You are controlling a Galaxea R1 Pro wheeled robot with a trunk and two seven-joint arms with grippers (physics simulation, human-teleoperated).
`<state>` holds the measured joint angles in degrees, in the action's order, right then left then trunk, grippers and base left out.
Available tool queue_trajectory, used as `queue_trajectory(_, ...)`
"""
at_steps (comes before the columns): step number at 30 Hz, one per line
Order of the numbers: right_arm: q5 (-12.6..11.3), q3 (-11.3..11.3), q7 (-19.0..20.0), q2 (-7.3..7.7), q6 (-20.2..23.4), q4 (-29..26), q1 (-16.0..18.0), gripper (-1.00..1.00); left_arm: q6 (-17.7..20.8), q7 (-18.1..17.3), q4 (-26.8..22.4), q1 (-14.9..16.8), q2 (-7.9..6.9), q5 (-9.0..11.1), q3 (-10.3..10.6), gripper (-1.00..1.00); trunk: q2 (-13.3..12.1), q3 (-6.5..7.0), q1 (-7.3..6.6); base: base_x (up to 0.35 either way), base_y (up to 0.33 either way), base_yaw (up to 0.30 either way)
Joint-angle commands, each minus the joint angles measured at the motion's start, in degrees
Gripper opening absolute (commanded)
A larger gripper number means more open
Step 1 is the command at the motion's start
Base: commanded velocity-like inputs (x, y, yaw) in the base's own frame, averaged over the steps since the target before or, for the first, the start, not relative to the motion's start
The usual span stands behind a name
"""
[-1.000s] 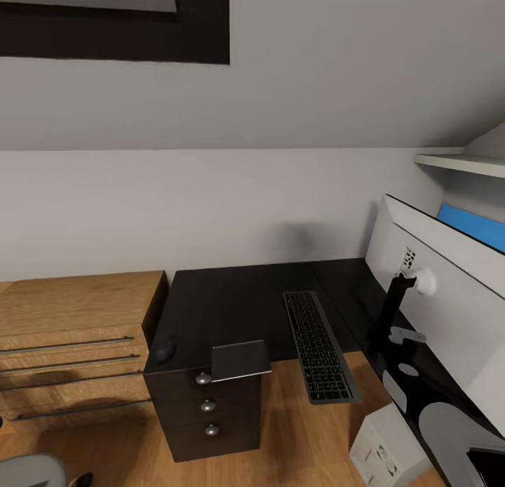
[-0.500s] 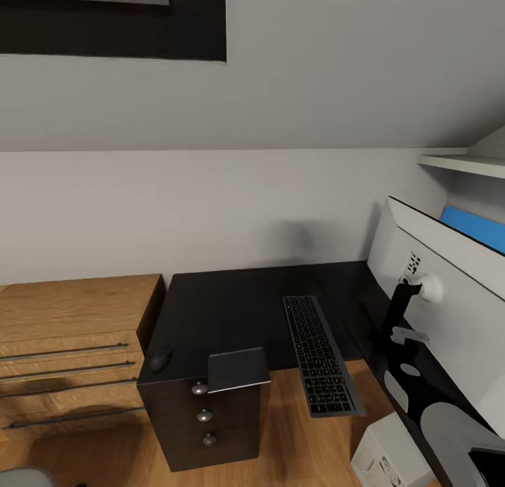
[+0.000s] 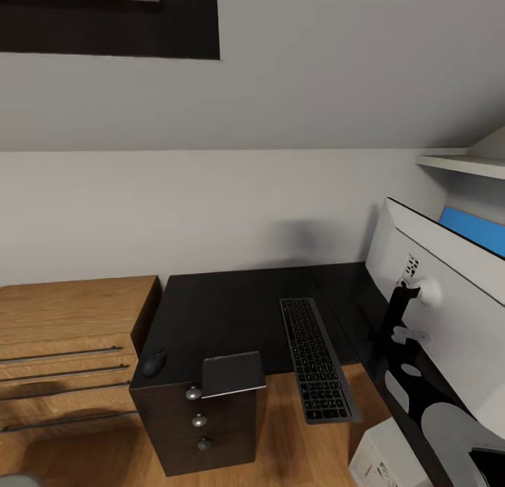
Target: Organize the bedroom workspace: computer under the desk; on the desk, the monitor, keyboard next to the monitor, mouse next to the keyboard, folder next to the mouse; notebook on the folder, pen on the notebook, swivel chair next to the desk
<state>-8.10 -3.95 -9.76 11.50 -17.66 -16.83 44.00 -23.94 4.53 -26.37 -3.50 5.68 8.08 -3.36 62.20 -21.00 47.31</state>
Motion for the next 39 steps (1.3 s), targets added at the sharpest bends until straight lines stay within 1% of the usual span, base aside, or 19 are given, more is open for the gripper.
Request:
queue_trajectory(1,-0.6,0.08,0.1,0.01,-0.29,0.04,0.04,1.0,-0.06,-0.05,-0.09,-0.02,0.04,0.19,-0.13,1.0,0.03,-0.05,0.01,0.022,-0.023,0.0)
queue_trajectory(10,-0.6,0.08,0.1,0.01,-0.36,0.12,0.04,1.0,-0.07,-0.05,-0.09,-0.02,0.03,0.26,-0.23,1.0,0.03,-0.05,0.01,0.009,-0.007,0.0)
queue_trajectory(20,-0.6,0.08,0.1,0.01,-0.36,0.13,0.04,1.0,-0.06,-0.05,-0.09,-0.02,0.03,0.27,-0.24,1.0,0.03,-0.05,0.01,0.132,-0.001,0.0)
queue_trajectory(30,-0.6,0.08,0.1,0.01,-0.36,0.13,0.04,1.0,-0.06,-0.05,-0.09,-0.02,0.03,0.27,-0.24,1.0,0.03,-0.05,0.01,0.013,0.0,0.0)
queue_trajectory(31,-0.6,0.08,0.1,0.01,-0.36,0.13,0.04,-1.0,-0.06,-0.05,-0.09,-0.02,0.03,0.27,-0.24,1.0,0.03,-0.05,0.01,0.001,0.0,0.0)
queue_trajectory(39,-0.6,0.08,0.1,0.01,-0.43,0.05,0.04,-1.0,-0.06,-0.05,-0.09,-0.02,0.03,0.27,-0.24,1.0,0.03,-0.05,0.01,0.0,0.0,0.0)
